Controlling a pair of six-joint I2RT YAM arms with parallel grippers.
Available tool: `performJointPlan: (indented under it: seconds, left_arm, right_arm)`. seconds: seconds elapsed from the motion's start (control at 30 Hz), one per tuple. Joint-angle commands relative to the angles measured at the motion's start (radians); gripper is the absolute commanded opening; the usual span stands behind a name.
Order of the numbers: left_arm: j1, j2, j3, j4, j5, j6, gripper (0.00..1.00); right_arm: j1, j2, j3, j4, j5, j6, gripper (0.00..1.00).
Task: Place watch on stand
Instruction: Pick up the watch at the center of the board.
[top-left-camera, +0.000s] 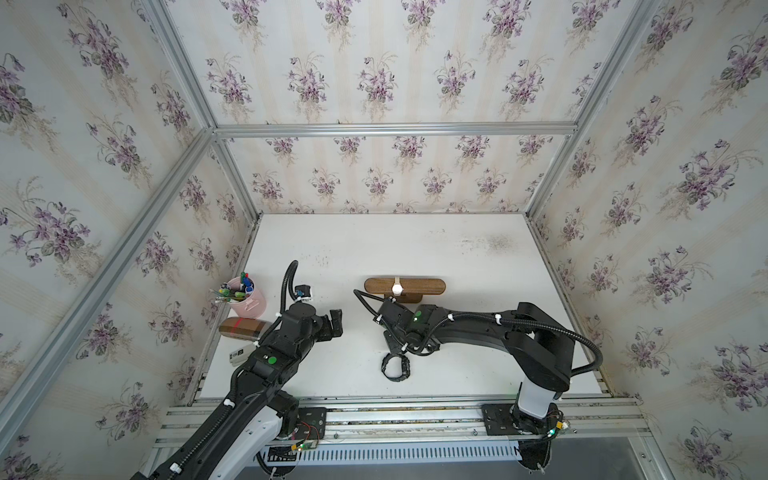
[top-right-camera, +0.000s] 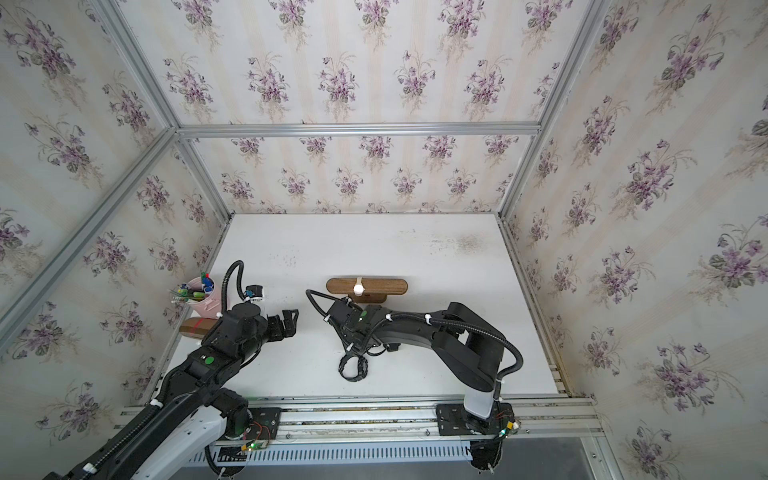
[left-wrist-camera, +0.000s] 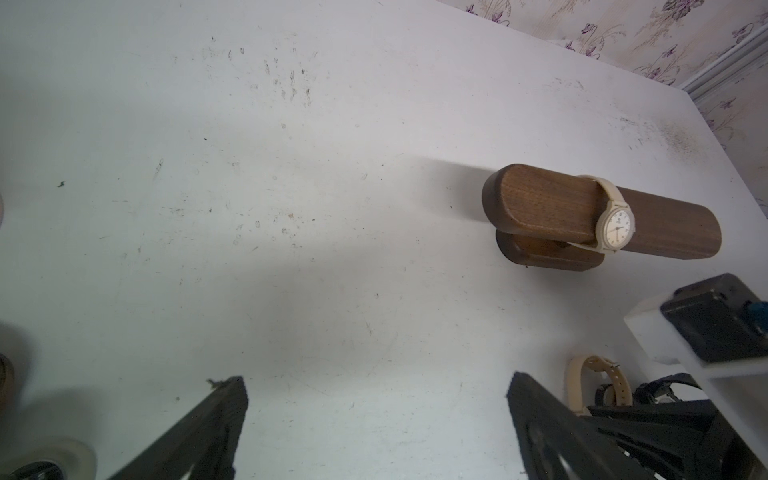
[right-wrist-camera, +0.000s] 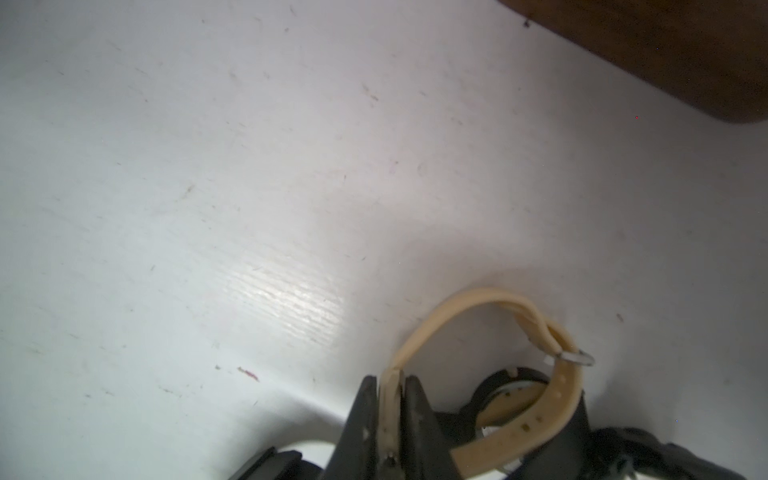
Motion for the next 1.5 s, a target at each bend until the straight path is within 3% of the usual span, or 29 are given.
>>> performJointPlan:
  seconds: [0.0,0.23,0.43,0.6,0.83,1.47]
  left_arm:
    - [0.002,0.002,0.000,0.018,0.004,0.004,0.99]
    - [0.001,0.009,0.001,0.030,0.028,0.004,0.99]
    - [0.001,0.037,-0.006,0.113,0.137,0.007,0.99]
    - [0.000,0.054,-0.053,0.305,0.282,-0.015,0.99]
    - [-0.011,0.113,-0.129,0.644,0.450,-0.071,0.98]
    - [-0.132,0.335,-0.135,1.088,0.516,-0.105,0.89]
  right_arm:
    - [0.000,0.012,0.000,0.007,0.011,0.011,0.11]
    - [0.000,-0.034,-0.004,0.032,0.013,-0.003,0.03]
    - [-0.023,-0.200,-0.043,0.144,-0.051,-0.045,0.01]
    - [-0.085,-0.346,-0.136,0.319,-0.218,-0.053,0.01]
    - [-0.133,-0.495,-0.225,0.494,-0.341,-0.041,0.00]
    - [-0.192,-0.675,-0.369,0.816,-0.478,0.050,0.00]
